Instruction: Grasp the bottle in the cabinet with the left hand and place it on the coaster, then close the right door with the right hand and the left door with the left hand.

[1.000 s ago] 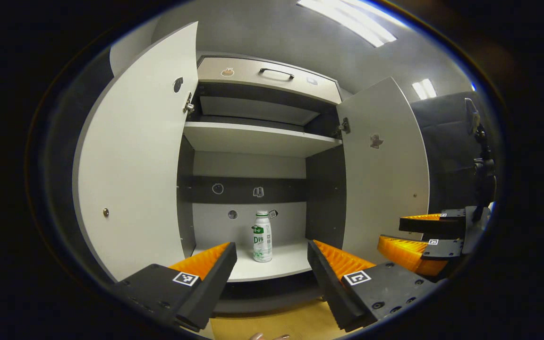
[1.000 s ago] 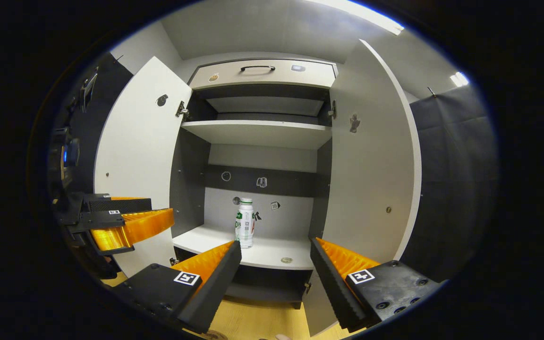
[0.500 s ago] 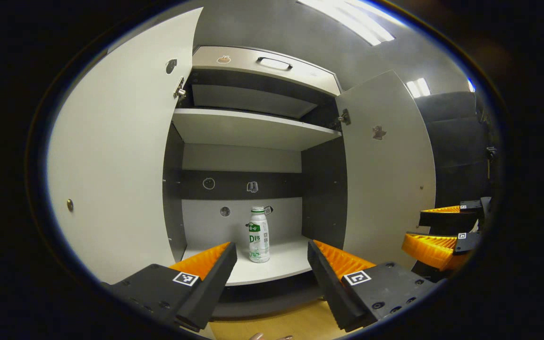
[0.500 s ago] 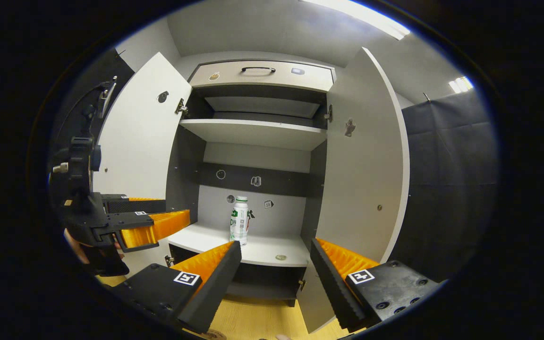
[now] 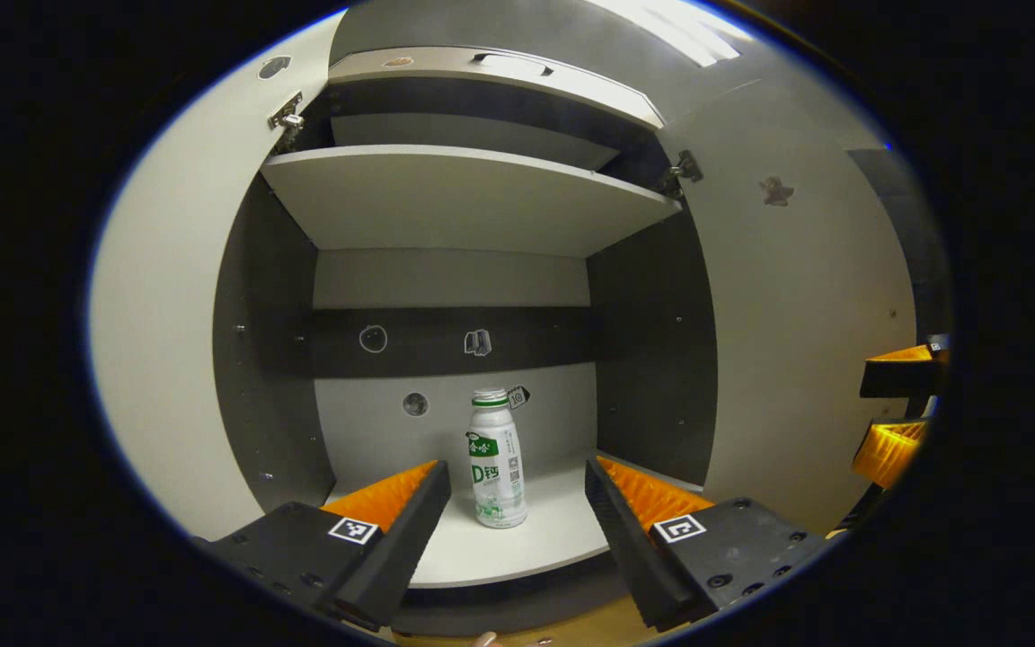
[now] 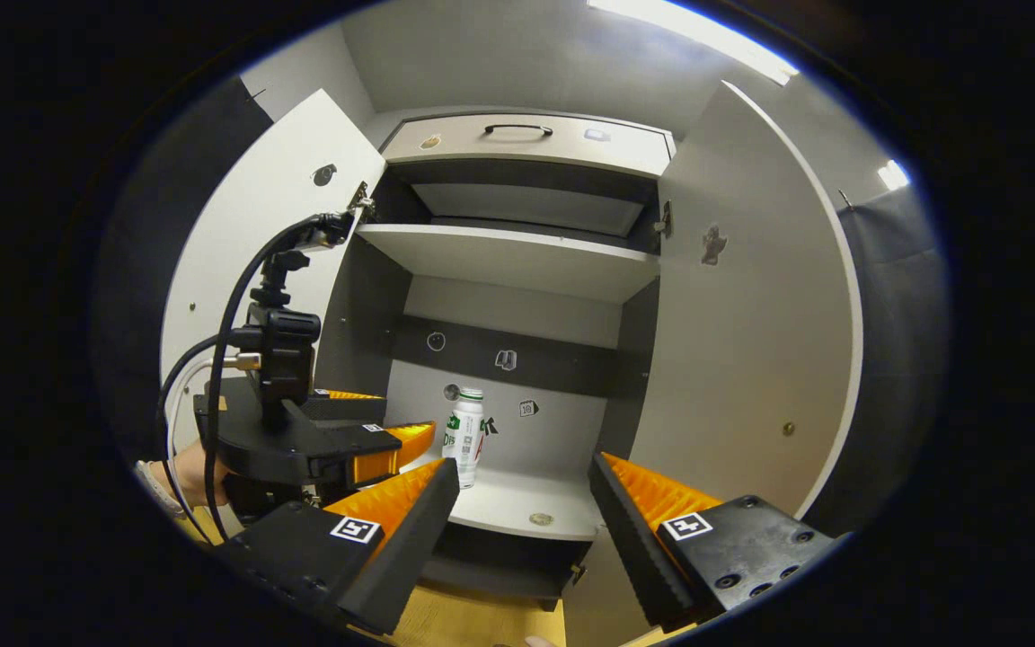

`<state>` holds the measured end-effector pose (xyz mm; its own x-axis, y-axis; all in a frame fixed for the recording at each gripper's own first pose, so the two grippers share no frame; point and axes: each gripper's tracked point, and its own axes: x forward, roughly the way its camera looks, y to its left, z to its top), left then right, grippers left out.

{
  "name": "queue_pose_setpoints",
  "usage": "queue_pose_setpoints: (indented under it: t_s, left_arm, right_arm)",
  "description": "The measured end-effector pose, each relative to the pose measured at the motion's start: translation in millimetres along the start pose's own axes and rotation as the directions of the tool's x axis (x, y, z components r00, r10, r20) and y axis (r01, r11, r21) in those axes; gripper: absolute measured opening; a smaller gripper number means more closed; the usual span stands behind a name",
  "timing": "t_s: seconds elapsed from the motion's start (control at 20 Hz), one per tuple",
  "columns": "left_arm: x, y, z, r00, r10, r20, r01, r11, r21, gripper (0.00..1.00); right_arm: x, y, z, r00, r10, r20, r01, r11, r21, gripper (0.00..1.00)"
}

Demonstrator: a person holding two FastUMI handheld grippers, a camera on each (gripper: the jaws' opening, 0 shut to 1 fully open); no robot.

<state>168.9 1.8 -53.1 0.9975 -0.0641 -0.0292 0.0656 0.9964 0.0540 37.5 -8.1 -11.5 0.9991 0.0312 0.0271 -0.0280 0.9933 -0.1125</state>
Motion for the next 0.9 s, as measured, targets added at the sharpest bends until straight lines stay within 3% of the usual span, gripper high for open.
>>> queue_pose_setpoints:
  t_s: [0.4, 0.6, 0.75, 0.9]
  left_arm:
    - [88.9, 17.7, -24.4, 0.999, 0.051, -0.008, -0.051, 0.997, 0.056, 0.99]
    - [114.5, 16.1, -35.1, 0.999, 0.047, -0.006, -0.047, 0.998, 0.044, 0.96]
    - [130.3, 29.2, -45.7, 0.996, 0.085, -0.021, -0.084, 0.996, 0.018, 0.96]
    - [142.2, 41.5, -57.4, 0.994, 0.106, -0.039, -0.107, 0.994, -0.009, 0.96]
  right_arm:
    - [38.5, 3.7, -30.3, 0.995, 0.088, -0.046, -0.089, 0.996, -0.028, 0.98]
    - [42.1, 11.7, -42.4, 0.989, 0.133, -0.062, -0.136, 0.990, -0.037, 0.98]
    - [43.8, 16.4, -44.3, 0.985, 0.160, -0.062, -0.160, 0.987, 0.013, 0.98]
    - [45.7, 12.4, -51.0, 0.984, 0.160, -0.075, -0.161, 0.987, -0.006, 0.98]
